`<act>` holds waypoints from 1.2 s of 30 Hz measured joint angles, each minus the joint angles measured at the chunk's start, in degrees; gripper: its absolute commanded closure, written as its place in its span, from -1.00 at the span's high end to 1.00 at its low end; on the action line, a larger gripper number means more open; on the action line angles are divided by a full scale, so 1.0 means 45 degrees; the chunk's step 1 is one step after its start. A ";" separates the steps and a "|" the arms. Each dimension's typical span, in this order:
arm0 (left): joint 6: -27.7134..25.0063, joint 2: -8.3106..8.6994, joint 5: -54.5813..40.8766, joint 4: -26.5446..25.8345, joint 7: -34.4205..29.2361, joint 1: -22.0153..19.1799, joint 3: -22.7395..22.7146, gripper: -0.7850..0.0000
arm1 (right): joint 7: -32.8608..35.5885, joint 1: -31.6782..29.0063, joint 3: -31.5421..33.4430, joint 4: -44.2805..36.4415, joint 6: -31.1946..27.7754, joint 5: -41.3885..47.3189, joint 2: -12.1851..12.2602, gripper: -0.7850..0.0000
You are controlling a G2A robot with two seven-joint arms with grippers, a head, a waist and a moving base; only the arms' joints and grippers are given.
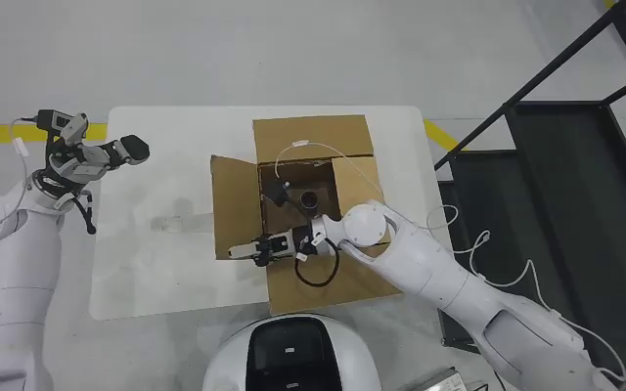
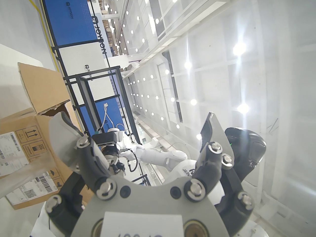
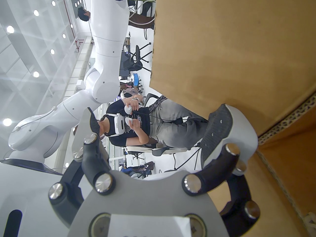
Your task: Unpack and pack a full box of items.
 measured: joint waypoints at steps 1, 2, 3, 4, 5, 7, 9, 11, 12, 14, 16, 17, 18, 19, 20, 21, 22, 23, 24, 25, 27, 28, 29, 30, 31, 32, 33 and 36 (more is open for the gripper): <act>0.0161 -0.0016 -0.0121 0.0042 -0.0148 -0.0001 0.0039 1.00 | 0.0029 -0.0074 0.0107 -0.0006 -0.0005 -0.0059 0.0029 1.00; 0.0248 -0.0025 -0.0205 0.0056 -0.0239 0.0000 0.0060 1.00 | 0.0034 -0.0144 0.0213 -0.0041 -0.0006 -0.0106 0.0061 1.00; 0.0281 -0.0028 -0.0235 0.0060 -0.0271 0.0001 0.0069 1.00 | 0.0033 -0.0202 0.0306 -0.0083 -0.0007 -0.0145 0.0090 1.00; 0.0284 -0.0029 -0.0237 0.0060 -0.0273 0.0003 0.0071 1.00 | 0.0028 -0.0234 0.0360 -0.0111 -0.0007 -0.0167 0.0106 1.00; 0.0279 -0.0028 -0.0233 0.0059 -0.0267 0.0003 0.0070 1.00 | 0.0026 -0.0237 0.0366 -0.0117 -0.0007 -0.0169 0.0108 1.00; 0.0270 -0.0028 -0.0223 0.0057 -0.0257 0.0003 0.0069 1.00 | 0.0024 -0.0231 0.0358 -0.0114 -0.0007 -0.0167 0.0106 1.00; 0.0269 -0.0027 -0.0222 0.0056 -0.0256 0.0003 0.0068 1.00 | 0.0024 -0.0229 0.0355 -0.0112 -0.0007 -0.0165 0.0105 1.00; 0.0269 -0.0027 -0.0221 0.0056 -0.0256 0.0003 0.0068 1.00 | 0.0024 -0.0229 0.0355 -0.0112 -0.0007 -0.0164 0.0105 1.00; 0.0272 -0.0027 -0.0214 0.0046 -0.0248 0.0009 0.0069 1.00 | 0.0024 -0.0229 0.0355 -0.0112 -0.0007 -0.0163 0.0105 1.00; 0.0413 -0.0019 0.0073 -0.0343 0.0044 0.0144 0.0126 1.00 | -0.0011 -0.0255 0.0363 -0.0131 -0.0005 -0.0164 0.0104 1.00; 0.0562 0.0002 0.0480 -0.1042 0.0267 0.0335 0.0180 1.00 | -0.0205 -0.0415 0.0448 -0.0251 -0.0005 -0.0198 0.0107 1.00; 0.0629 0.0007 0.0617 -0.1330 0.0264 0.0390 0.0219 1.00 | -0.0264 -0.0472 0.0507 -0.0280 -0.0033 -0.0200 0.0108 1.00; 0.0696 0.0009 0.0732 -0.1586 0.0242 0.0426 0.0267 1.00 | -0.0309 -0.0513 0.0564 -0.0285 -0.0068 -0.0205 0.0107 1.00; 0.0766 0.0005 0.0881 -0.1877 0.0221 0.0448 0.0351 1.00 | -0.0345 -0.0545 0.0609 -0.0274 -0.0104 -0.0218 0.0096 1.00; 0.0817 -0.0004 0.0988 -0.2069 0.0200 0.0450 0.0434 1.00 | -0.0351 -0.0555 0.0616 -0.0260 -0.0130 -0.0220 0.0076 1.00; 0.0871 -0.0015 0.1091 -0.2243 0.0167 0.0441 0.0532 1.00 | -0.0351 -0.0555 0.0604 -0.0234 -0.0157 -0.0210 0.0048 1.00; 0.0940 -0.0034 0.1237 -0.2429 0.0116 0.0418 0.0682 1.00 | -0.0354 -0.0535 0.0567 -0.0182 -0.0186 -0.0186 0.0001 1.00; 0.1004 -0.0049 0.1366 -0.2523 0.0073 0.0393 0.0812 1.00 | -0.0360 -0.0510 0.0526 -0.0133 -0.0206 -0.0170 -0.0040 1.00; 0.1078 -0.0065 0.1517 -0.2567 0.0026 0.0355 0.0953 1.00 | -0.0366 -0.0478 0.0480 -0.0077 -0.0223 -0.0163 -0.0084 1.00; 0.1171 -0.0088 0.1728 -0.2553 -0.0031 0.0290 0.1151 1.00 | -0.0372 -0.0434 0.0417 0.0007 -0.0239 -0.0155 -0.0143 1.00; 0.1323 -0.0136 0.1929 -0.2401 -0.0100 0.0192 0.1461 1.00 | -0.0363 -0.0372 0.0318 0.0155 -0.0234 -0.0148 -0.0231 1.00; 0.1377 -0.0168 0.2067 -0.2248 -0.0112 0.0120 0.1655 1.00 | -0.0351 -0.0338 0.0257 0.0259 -0.0220 -0.0157 -0.0284 1.00; 0.1404 -0.0191 0.2173 -0.2114 -0.0121 0.0070 0.1793 1.00 | -0.0340 -0.0320 0.0218 0.0332 -0.0215 -0.0180 -0.0320 1.00; 0.1436 -0.0213 0.2283 -0.1963 -0.0125 0.0021 0.1922 1.00 | -0.0327 -0.0312 0.0193 0.0399 -0.0216 -0.0198 -0.0350 1.00; 0.1458 -0.0234 0.2488 -0.1741 -0.0116 -0.0049 0.2083 1.00 | -0.0305 -0.0316 0.0191 0.0477 -0.0229 -0.0211 -0.0376 1.00; 0.1468 -0.0250 0.2662 -0.1557 -0.0088 -0.0104 0.2197 1.00 | -0.0287 -0.0335 0.0224 0.0523 -0.0249 -0.0210 -0.0383 1.00; 0.1485 -0.0266 0.2832 -0.1358 -0.0042 -0.0156 0.2309 1.00 | -0.0267 -0.0373 0.0285 0.0549 -0.0278 -0.0192 -0.0378 1.00; 0.1374 -0.0327 0.3583 -0.0680 0.0168 -0.0364 0.2721 1.00 | -0.0162 -0.0651 0.0689 0.0428 -0.0433 -0.0107 -0.0265 1.00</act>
